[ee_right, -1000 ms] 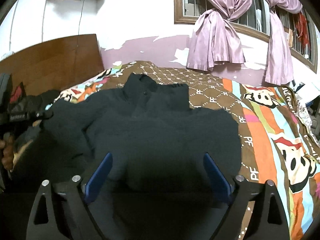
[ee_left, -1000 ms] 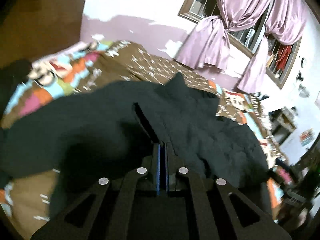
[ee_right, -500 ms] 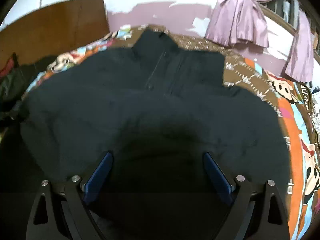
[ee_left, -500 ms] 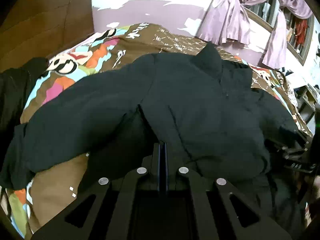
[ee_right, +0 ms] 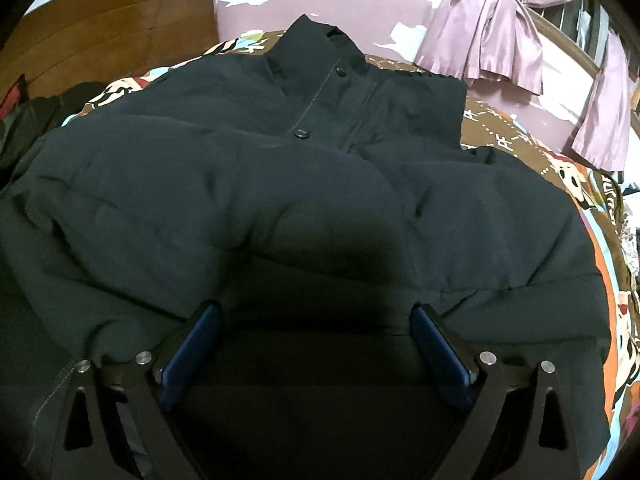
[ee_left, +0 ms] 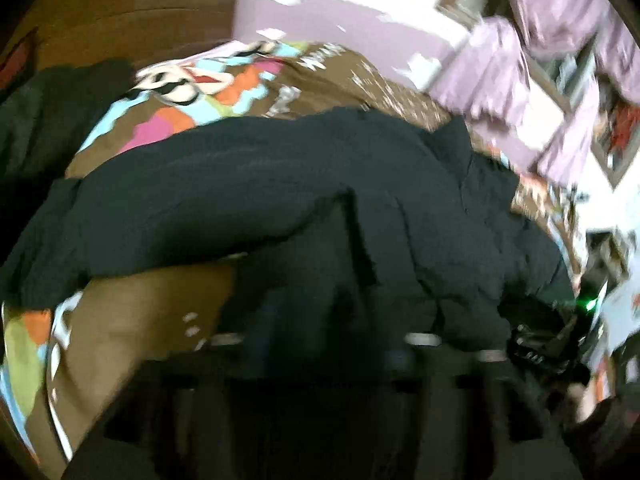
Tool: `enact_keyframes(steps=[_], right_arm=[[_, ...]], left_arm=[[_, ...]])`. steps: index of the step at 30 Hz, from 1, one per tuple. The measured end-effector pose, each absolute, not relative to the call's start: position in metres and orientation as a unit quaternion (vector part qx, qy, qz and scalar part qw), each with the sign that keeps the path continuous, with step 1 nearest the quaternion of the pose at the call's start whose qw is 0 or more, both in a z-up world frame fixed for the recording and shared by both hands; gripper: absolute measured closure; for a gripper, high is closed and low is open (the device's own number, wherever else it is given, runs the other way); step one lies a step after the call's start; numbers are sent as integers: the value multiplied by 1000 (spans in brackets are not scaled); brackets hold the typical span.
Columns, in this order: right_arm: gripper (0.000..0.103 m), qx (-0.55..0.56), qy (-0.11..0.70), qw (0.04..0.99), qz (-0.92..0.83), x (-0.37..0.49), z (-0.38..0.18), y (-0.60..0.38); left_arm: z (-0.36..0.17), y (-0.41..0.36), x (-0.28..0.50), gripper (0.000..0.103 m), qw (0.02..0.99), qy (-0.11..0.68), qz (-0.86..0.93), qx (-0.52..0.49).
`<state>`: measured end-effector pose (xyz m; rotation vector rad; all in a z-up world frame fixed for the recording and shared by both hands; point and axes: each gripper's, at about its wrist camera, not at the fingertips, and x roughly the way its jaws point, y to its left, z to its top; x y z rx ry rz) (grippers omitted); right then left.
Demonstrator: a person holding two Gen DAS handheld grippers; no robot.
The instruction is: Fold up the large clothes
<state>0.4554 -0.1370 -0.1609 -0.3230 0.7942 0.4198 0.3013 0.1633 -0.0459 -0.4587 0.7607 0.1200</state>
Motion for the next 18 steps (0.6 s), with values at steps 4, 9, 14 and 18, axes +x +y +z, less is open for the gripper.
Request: enact_keyframes(steps=[4,9,14,18], right_arm=[[1,-156,378,891,195,455,-160,-137],[0,-159,369,896,190,452,-159,-137],[0,-159,368,896,190,452,-159,-137],[0,-154,362,900,188,450,-150,-136]], left_arm=[[-44,201,269,29,894,338,88,-281],[-61,261,241,23,858,321,199,-349],[-86,323,207,23,810,271,320,-410],[-105,354,187,23,775,243,371,-451]])
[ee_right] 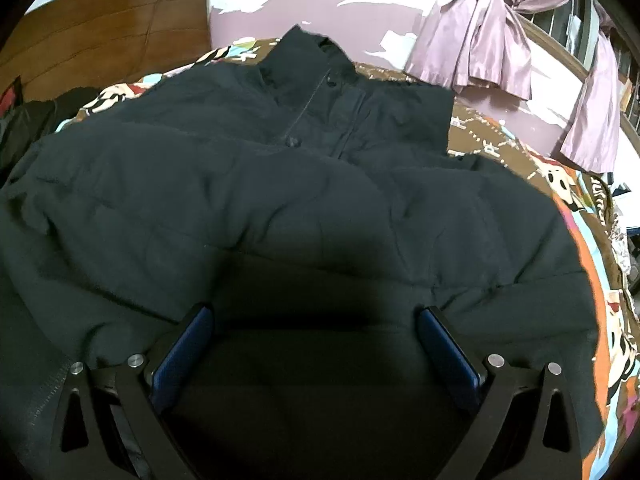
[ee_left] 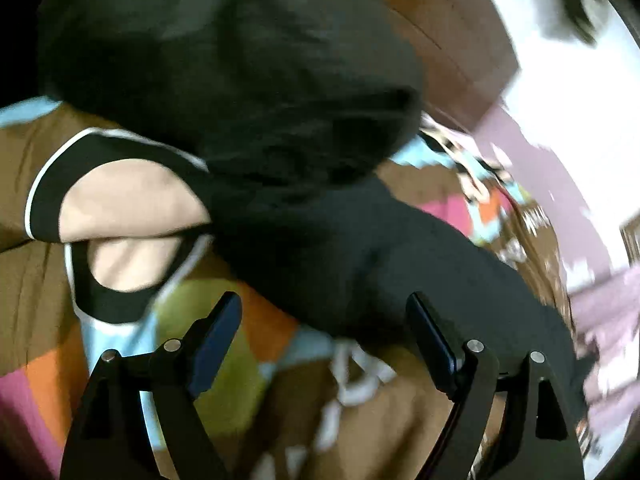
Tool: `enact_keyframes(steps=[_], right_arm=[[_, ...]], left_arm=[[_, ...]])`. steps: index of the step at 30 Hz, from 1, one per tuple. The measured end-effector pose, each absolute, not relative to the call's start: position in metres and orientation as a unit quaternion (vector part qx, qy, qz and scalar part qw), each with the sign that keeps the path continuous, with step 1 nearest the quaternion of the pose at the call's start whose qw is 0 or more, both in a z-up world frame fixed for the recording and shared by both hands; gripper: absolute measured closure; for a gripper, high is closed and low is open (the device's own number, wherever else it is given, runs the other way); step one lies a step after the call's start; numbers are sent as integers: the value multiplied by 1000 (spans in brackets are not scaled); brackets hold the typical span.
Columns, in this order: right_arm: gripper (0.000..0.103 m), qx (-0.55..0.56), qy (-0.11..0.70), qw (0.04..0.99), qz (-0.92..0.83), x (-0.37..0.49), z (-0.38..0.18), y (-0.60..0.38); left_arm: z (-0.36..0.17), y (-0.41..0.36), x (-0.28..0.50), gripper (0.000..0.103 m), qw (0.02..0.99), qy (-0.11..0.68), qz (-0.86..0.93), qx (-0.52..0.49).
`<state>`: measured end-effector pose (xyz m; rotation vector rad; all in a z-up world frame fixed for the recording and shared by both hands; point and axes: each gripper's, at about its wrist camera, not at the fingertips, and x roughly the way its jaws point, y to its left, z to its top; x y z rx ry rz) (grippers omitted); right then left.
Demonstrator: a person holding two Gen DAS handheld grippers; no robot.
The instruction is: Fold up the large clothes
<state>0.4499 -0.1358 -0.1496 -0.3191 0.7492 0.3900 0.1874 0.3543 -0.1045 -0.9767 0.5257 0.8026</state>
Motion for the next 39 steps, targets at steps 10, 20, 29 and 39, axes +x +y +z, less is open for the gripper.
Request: enact_keyframes(steps=[10,20,29,39], right_arm=[[0,-160,321,877,321,430,-88,-33],[0,-173,349,852,350,437,-124,28],[0,-151,338,857,357,430,-128,17],[0,-76,320,872,363,415,-89,-32]], left_arm=[[-131,387,177,24,760,229,369,-483],[-139,390,172,78,772,223,363,-472],[-120,369,168,100,804,215,374,-409],[2,265,175,101,941,124,283,-140]])
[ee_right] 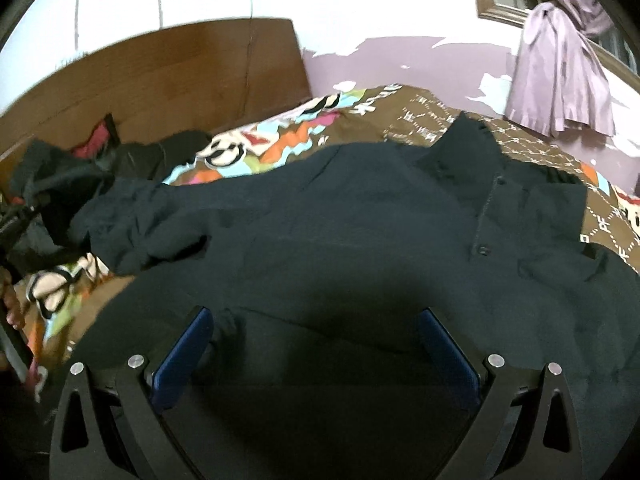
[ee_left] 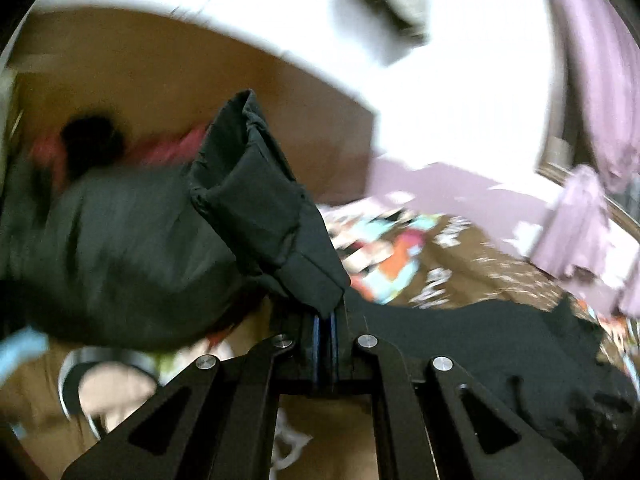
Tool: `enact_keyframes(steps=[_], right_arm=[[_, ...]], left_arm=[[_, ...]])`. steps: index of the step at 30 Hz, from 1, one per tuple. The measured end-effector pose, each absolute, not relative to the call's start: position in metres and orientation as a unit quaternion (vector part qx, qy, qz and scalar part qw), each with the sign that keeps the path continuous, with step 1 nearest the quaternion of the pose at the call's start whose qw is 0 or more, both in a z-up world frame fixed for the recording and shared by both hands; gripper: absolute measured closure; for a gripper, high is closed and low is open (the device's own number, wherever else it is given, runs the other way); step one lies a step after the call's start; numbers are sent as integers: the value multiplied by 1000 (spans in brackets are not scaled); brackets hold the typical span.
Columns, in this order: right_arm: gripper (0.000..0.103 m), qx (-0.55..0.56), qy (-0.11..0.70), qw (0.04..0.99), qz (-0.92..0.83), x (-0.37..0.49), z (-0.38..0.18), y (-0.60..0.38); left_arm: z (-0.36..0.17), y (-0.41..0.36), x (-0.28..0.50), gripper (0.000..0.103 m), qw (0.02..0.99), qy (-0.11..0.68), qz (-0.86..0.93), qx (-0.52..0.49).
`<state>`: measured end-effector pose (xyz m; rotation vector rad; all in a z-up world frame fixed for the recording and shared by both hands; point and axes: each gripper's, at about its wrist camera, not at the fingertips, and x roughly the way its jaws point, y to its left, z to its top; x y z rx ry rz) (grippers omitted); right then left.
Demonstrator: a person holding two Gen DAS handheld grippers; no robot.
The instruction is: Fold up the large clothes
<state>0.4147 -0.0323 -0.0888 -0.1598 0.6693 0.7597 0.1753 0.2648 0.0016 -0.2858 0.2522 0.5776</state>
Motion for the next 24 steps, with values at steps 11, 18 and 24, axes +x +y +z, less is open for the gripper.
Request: enact_keyframes(steps=[11,18,24], right_arm=[[0,12,305,902,306,427,-61,-110],[0,44,331,914,232,442,-61,-171],[0,114,342,909,207,448,-70,-222]], left_arm=[[75,164,211,101,990,94,88,-57],[67,86,247,101,990,134,-21,-25],[36,25,285,101,973,211,-87,-24]])
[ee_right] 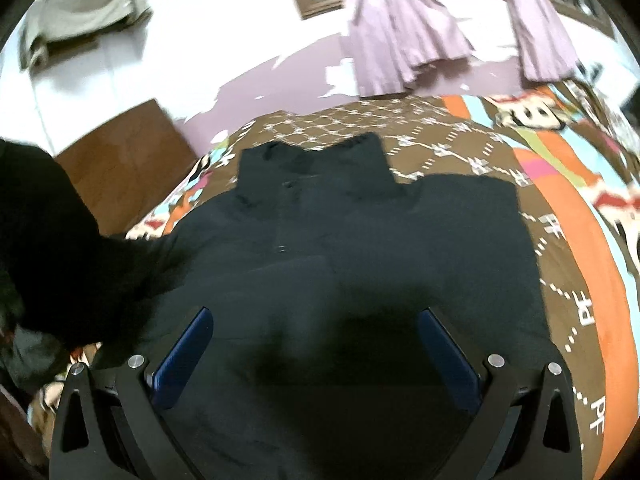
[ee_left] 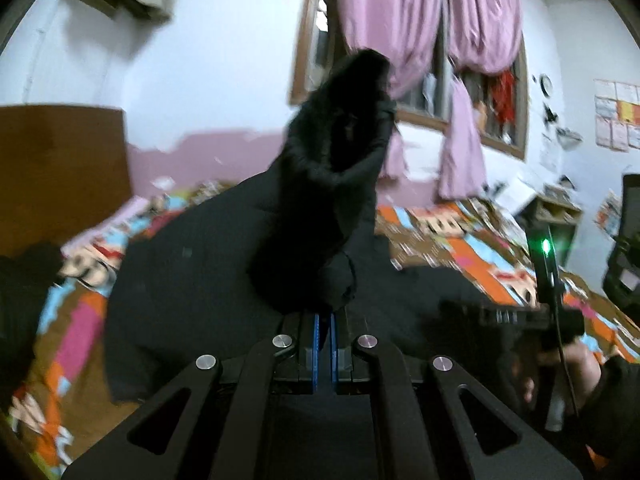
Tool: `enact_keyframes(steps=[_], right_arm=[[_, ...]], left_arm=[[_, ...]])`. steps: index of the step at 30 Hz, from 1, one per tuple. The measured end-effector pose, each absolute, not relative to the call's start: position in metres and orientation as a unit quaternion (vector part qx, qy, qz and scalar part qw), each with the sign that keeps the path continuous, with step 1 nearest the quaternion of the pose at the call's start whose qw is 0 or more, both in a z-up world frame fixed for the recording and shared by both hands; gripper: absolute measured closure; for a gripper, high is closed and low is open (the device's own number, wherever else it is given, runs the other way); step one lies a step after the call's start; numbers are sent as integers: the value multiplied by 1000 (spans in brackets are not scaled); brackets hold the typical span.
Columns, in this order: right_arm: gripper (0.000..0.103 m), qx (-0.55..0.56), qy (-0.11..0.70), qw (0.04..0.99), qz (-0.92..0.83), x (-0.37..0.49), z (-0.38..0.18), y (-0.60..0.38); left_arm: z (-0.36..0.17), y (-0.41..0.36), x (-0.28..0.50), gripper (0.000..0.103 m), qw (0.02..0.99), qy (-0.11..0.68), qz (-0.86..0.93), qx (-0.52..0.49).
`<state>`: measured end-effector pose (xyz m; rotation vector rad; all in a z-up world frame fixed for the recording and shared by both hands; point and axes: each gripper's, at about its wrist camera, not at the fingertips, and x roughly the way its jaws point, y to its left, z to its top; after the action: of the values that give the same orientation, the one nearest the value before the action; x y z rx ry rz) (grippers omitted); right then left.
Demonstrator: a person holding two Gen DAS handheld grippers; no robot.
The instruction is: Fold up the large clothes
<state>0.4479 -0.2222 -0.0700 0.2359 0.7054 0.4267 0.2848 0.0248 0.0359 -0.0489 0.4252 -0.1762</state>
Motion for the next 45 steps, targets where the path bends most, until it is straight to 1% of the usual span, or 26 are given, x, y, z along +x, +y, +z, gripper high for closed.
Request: enact_keyframes(steps=[4,8,13,18,26,29,31,32,37,38,39,40,41,42,43,44,45], right_arm=[[0,154,340,908,192,446,-73,-247],[0,201,338,895,208,439,-76,-263],[0,225,353,886,200,432,-80,-272],[0,290,387,839,249,435,-97,-277],[0,383,364,802,280,425,-109,-295],[0,389,372,792,288,423,-113,-294],[12,389,378,786,296,422,-114,-288],[15,392,378,784,299,422,-113,-286],[16,381,381,782,312,422,-107,-275],[18,377,384,784,310,422,-107,-274],[27,371,390,785,306,423,-107,-272],[42,366,397,785,303,425,-109,-270],[48,368,400,783,304,425,-111,-270],[63,372,405,778,302,426,-114,-270],[73,373,411,776,298,427,-116,-269],[77,369,414,779,293,427,-117,-269],[88,365,415,782,289,426,-117,-270]], left_arm=[[13,-7,305,101,953,281,-117,-12],[-8,-23,313,101,933,332,-139,-1],[-41,-41,328,101,905,391,-165,5],[-59,-43,335,101,896,413,-162,-1],[-77,-39,341,101,890,426,-162,-11],[-80,-39,341,101,889,427,-163,-13],[-81,-40,341,101,889,427,-165,-9],[-82,-40,340,101,889,426,-166,-8],[-84,-43,336,101,890,422,-176,-1],[-85,-43,336,101,889,422,-178,0],[-84,-44,336,101,889,421,-180,3],[-84,-44,336,101,889,421,-182,4],[-83,-44,335,101,889,421,-182,3],[-82,-43,334,100,888,421,-184,2],[-80,-42,333,98,887,422,-186,1],[-79,-41,331,98,887,422,-188,0],[-78,-40,329,97,887,421,-191,-1]])
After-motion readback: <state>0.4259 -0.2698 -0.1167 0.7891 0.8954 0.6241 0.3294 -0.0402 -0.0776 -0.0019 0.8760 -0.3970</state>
